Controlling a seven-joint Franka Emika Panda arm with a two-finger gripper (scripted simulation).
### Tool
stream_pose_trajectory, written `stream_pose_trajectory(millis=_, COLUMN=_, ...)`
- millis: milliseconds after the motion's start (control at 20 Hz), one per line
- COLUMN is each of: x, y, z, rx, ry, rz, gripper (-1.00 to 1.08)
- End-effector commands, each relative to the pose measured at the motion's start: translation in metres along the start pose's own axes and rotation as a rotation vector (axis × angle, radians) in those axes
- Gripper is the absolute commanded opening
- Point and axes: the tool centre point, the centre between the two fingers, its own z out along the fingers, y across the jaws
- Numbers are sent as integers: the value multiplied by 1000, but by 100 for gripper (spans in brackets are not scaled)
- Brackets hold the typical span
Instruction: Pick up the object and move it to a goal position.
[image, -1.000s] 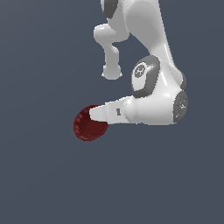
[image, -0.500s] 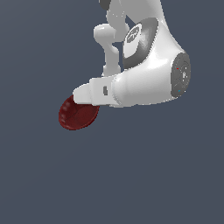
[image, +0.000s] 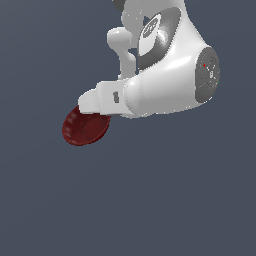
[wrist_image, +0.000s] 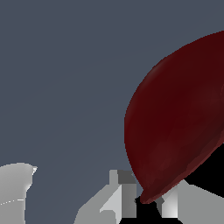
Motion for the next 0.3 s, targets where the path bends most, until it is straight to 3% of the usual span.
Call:
stream_pose_trajectory(millis=0, x=-10, y=11, z=-5, rx=0, ry=2, rz=4, gripper=-100)
stream_pose_trajectory(millis=250, x=-19, y=20, z=-10, rx=1, ry=2, rz=4, gripper=-100)
